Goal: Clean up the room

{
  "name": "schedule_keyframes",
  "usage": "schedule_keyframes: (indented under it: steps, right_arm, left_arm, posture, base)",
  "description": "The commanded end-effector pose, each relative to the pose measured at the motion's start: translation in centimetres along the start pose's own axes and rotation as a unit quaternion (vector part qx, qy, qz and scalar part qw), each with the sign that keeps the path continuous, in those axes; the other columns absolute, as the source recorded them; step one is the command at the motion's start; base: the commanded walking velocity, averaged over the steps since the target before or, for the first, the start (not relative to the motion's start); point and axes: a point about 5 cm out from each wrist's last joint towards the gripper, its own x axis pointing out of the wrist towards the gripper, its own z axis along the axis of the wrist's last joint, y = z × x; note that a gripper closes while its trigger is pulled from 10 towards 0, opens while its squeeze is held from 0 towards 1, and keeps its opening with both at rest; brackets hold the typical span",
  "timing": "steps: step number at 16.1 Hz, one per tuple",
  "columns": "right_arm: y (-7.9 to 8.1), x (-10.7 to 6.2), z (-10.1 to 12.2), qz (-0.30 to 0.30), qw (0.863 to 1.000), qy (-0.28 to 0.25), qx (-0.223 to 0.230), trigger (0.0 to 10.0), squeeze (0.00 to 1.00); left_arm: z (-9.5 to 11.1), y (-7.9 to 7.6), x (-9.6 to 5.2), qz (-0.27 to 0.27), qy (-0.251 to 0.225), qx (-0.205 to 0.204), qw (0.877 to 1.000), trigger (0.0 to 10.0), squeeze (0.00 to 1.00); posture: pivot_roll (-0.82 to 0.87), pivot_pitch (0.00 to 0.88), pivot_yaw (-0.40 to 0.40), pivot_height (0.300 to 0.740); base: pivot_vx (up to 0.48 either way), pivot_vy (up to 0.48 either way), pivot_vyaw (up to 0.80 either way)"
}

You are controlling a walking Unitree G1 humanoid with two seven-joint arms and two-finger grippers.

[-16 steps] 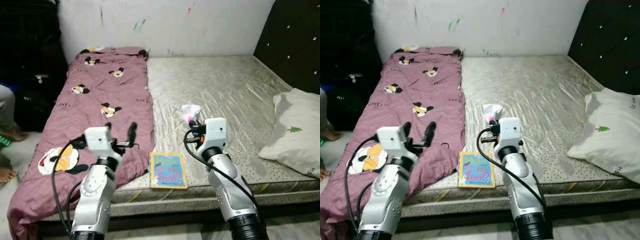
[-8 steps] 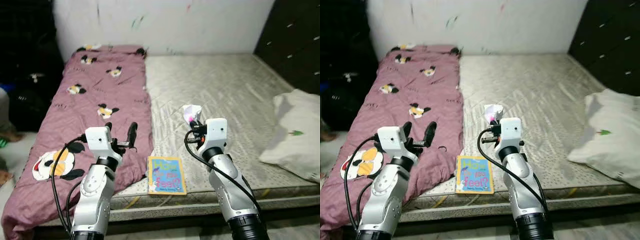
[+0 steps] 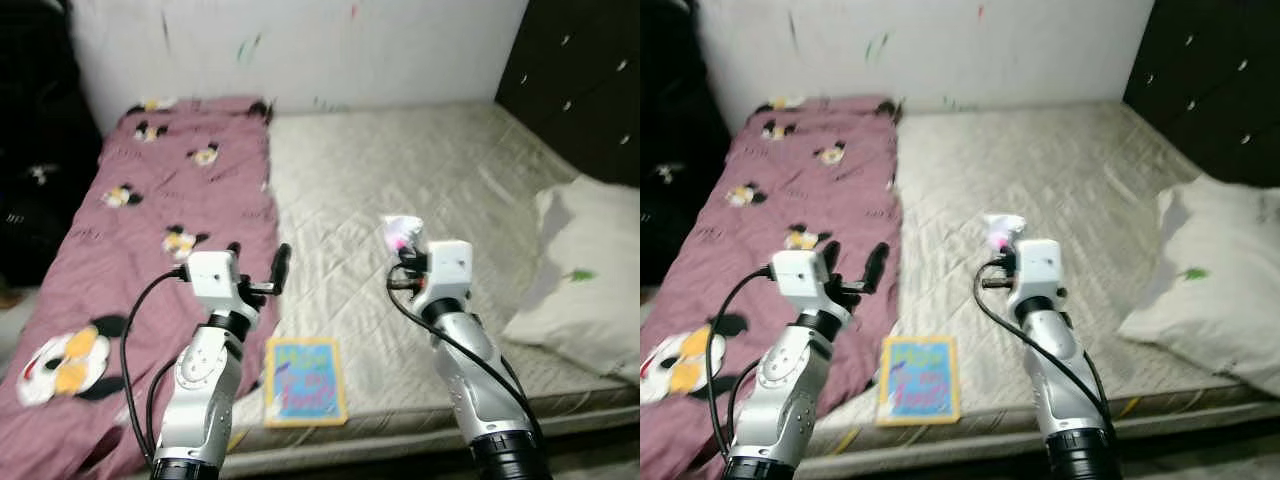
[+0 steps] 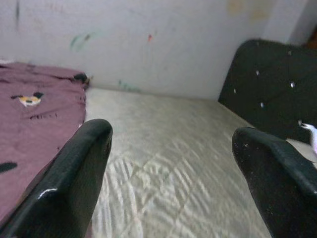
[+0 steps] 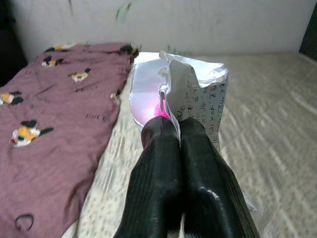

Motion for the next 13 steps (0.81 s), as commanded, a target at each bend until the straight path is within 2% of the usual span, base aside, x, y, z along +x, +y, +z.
schedule_keyframes:
  steps: [1,5,7,10,13]
  right_arm:
    - [1.49,0.39,0.39,0.022,1.000,-0.007,0.004,10.0,0.00]
    - [1.41,0.42,0.01,0.021,1.000,0.002,-0.022,10.0,0.00]
    - [1.80,0.56,0.30,0.033,0.999,-0.007,-0.036,10.0,0.00]
    - [1.83,0.53,0.21,0.037,0.999,-0.004,-0.028,10.0,0.00]
    - [1.97,0.42,0.27,0.037,0.999,-0.008,-0.022,10.0,0.00]
  left_arm:
    - [-0.01,1.36,-0.28,0.032,0.006,0.014,0.999,10.0,0.00]
    - [-0.11,1.63,-0.20,0.046,0.011,0.017,0.999,10.0,0.00]
    - [-0.11,1.54,0.05,0.043,0.011,0.013,0.999,10.0,0.00]
    - [-0.14,1.23,0.17,0.034,0.011,0.008,0.999,10.0,0.00]
    - [-0.20,1.03,0.20,0.028,0.011,0.005,1.000,10.0,0.00]
  posture:
    - [-0.04,0.000,0.015,0.740]
    - [-0.04,0.000,0.015,0.740]
    - [-0.04,0.000,0.013,0.740]
    - [-0.05,0.000,0.013,0.740]
    - [-0.05,0.000,0.012,0.740]
  base:
    - [0.000,0.000,0.00]
    - [0.000,0.000,0.00]
    - [0.000,0.322,0.21]
    - [0.000,0.480,0.73]
    - [0.000,0.480,0.00]
